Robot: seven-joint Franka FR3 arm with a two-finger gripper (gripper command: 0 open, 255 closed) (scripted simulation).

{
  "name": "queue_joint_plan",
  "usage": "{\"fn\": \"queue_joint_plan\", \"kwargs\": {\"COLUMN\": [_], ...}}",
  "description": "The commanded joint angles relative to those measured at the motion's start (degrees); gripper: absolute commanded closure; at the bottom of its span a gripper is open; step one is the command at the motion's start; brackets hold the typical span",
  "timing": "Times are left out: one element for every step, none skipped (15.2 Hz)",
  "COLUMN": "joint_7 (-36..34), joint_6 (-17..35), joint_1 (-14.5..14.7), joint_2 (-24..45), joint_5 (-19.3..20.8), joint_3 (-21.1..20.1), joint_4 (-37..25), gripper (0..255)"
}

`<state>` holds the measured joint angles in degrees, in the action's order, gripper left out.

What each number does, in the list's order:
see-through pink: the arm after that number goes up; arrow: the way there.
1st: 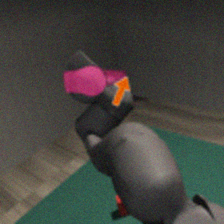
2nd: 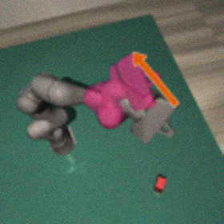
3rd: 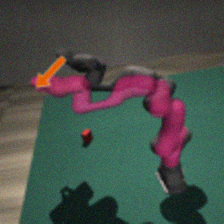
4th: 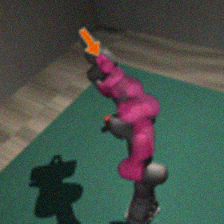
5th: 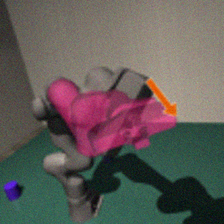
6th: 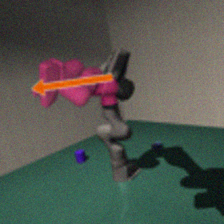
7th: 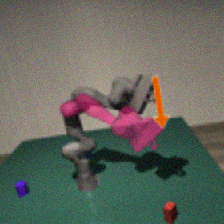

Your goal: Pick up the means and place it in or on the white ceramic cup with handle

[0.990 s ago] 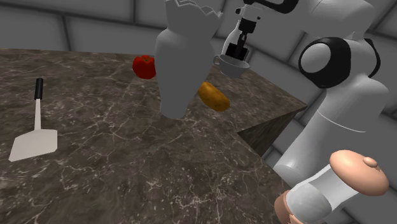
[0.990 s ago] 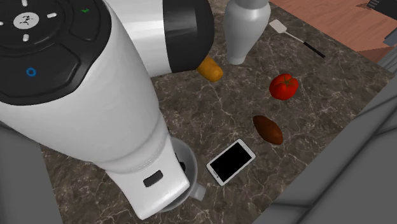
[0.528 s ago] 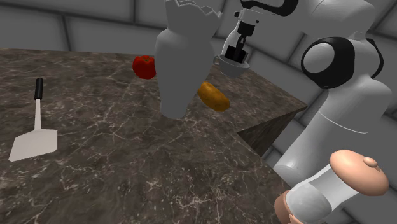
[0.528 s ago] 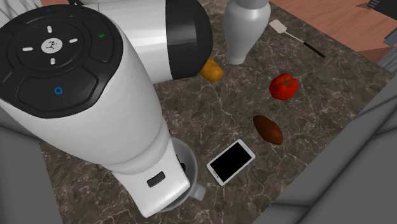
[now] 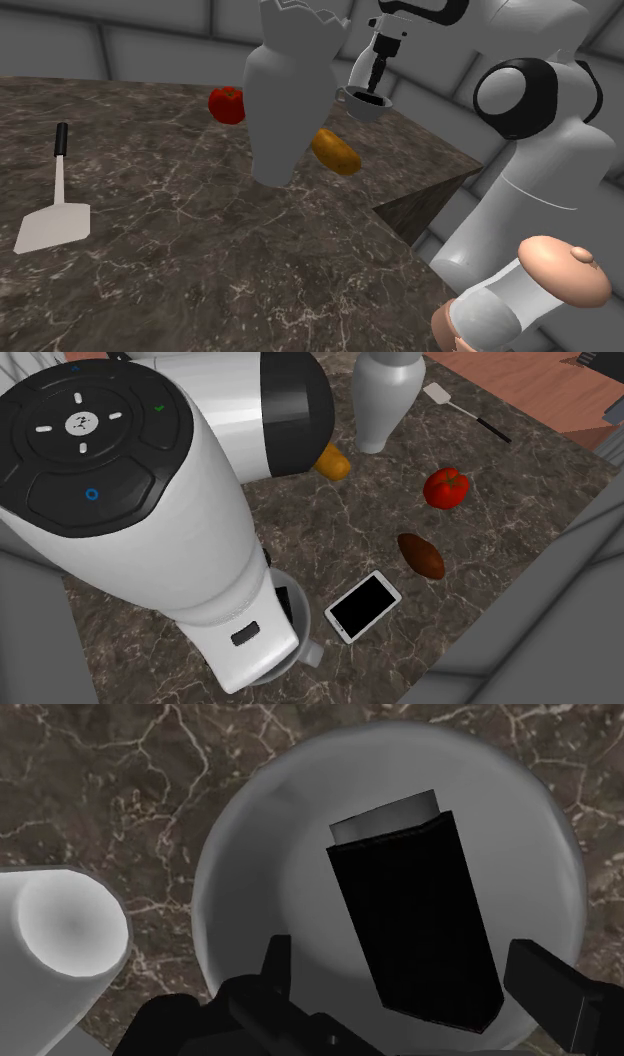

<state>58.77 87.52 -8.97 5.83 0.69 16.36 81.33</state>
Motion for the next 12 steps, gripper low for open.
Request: {"fn": "queue_joint_plan", "kwargs": {"joint_7": [0.16, 0.34, 0.56, 0.75, 0.74, 0.74, 0.74, 0.74, 0.74, 0.74, 0.74, 0.74], "joint_6": [-2.24, -4.57, -7.01, -9.04, -9.04, -9.02, -9.03, -9.03, -9.04, -9.04, -9.04, -9.04], "joint_1": [-0.12, -0.29, -0.51, -0.73, -0.74, -0.73, -0.74, -0.74, -0.74, -0.74, -0.74, -0.74], "joint_2": [0.81, 1.78, 2.93, 3.99, 3.99, 3.97, 3.98, 3.99, 3.99, 3.99, 3.99, 3.99], "joint_5": [-0.23, -0.52, -0.86, -1.18, -1.18, -1.18, -1.18, -1.18, -1.18, -1.18, -1.18, -1.18], "joint_3": [0.06, 0.13, 0.22, 0.30, 0.30, 0.29, 0.29, 0.29, 0.29, 0.29, 0.29, 0.29], "joint_4": [-3.03, -6.29, -9.85, -12.89, -12.90, -12.86, -12.88, -12.89, -12.89, -12.90, -12.90, -12.90], "gripper": [0, 0, 0, 0, 0, 0, 0, 0, 0, 0, 0, 0]}}
